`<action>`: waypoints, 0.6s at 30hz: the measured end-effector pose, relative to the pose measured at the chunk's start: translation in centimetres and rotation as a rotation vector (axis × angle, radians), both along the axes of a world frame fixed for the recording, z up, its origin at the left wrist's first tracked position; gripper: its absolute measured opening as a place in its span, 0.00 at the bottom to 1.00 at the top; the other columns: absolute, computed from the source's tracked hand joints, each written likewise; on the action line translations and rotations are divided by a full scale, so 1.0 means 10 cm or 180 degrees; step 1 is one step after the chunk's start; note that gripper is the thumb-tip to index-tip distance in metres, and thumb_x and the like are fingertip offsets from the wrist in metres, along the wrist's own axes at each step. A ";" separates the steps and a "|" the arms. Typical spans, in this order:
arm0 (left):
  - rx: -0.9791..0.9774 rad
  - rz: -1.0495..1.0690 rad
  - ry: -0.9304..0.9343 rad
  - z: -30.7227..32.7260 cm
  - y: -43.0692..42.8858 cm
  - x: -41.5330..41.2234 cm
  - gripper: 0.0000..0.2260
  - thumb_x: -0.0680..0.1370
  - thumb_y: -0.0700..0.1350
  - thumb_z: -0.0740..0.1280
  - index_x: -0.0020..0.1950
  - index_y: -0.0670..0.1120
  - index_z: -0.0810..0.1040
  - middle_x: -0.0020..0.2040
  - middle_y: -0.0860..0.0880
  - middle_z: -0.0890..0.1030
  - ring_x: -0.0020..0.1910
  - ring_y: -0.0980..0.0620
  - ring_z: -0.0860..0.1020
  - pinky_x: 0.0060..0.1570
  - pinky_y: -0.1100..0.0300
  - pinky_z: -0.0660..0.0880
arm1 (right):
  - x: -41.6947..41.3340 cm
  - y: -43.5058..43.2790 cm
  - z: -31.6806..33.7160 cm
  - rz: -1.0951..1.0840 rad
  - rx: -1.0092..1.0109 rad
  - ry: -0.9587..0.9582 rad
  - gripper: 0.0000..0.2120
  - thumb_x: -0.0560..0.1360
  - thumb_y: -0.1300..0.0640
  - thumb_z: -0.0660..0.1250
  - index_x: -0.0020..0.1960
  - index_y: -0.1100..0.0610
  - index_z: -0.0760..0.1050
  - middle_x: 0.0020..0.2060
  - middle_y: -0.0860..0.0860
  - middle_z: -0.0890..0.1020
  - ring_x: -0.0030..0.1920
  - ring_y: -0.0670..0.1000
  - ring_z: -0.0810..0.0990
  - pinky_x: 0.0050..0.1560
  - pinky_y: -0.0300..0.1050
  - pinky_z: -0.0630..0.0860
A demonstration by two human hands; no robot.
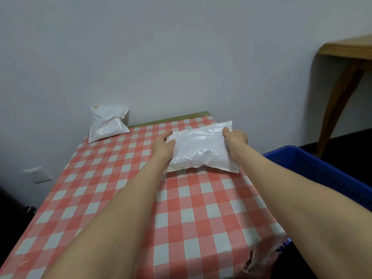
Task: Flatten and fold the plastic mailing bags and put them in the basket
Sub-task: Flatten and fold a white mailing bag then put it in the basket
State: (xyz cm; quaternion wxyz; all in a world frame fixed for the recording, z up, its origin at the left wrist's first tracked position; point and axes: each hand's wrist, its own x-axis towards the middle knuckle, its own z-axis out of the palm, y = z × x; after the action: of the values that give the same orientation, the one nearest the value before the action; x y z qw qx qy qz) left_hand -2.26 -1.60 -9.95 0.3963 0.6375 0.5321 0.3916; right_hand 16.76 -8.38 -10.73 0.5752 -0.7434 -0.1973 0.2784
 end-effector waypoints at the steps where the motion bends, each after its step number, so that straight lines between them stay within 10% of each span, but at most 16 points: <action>1: -0.0001 0.0055 0.0004 0.00 -0.01 0.01 0.19 0.80 0.38 0.61 0.70 0.49 0.72 0.70 0.50 0.72 0.67 0.49 0.71 0.67 0.57 0.67 | 0.01 -0.01 0.01 0.0002 -0.0010 0.0040 0.13 0.78 0.48 0.62 0.49 0.59 0.75 0.49 0.55 0.78 0.47 0.57 0.75 0.48 0.45 0.71; 6: -0.0149 0.0106 0.0074 -0.01 -0.02 -0.03 0.22 0.82 0.43 0.58 0.76 0.49 0.62 0.74 0.48 0.65 0.72 0.47 0.66 0.69 0.55 0.64 | -0.01 -0.12 0.04 0.0478 -0.0521 0.0122 0.35 0.77 0.35 0.53 0.71 0.61 0.67 0.67 0.57 0.72 0.66 0.60 0.72 0.68 0.53 0.69; 11: -0.0110 -0.0098 0.0604 -0.07 -0.20 0.00 0.25 0.83 0.53 0.50 0.79 0.50 0.47 0.77 0.46 0.58 0.75 0.42 0.59 0.73 0.45 0.59 | -0.06 -0.21 -0.09 0.0447 -0.0971 -0.1199 0.24 0.82 0.45 0.49 0.66 0.61 0.71 0.63 0.60 0.76 0.61 0.62 0.74 0.58 0.50 0.69; 18: 0.0497 0.0256 0.1417 -0.09 -0.21 -0.10 0.20 0.82 0.48 0.56 0.75 0.50 0.62 0.68 0.42 0.71 0.64 0.41 0.72 0.61 0.47 0.71 | -0.13 -0.31 -0.11 0.0414 -0.0983 -0.1773 0.19 0.83 0.49 0.50 0.64 0.59 0.70 0.59 0.60 0.78 0.58 0.62 0.75 0.49 0.49 0.66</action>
State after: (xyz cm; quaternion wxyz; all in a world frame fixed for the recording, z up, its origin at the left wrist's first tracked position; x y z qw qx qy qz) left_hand -3.28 -3.71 -10.82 0.2028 0.7152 0.5994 0.2968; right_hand 15.49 -11.48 -11.80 0.3605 -0.8554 -0.3496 0.1270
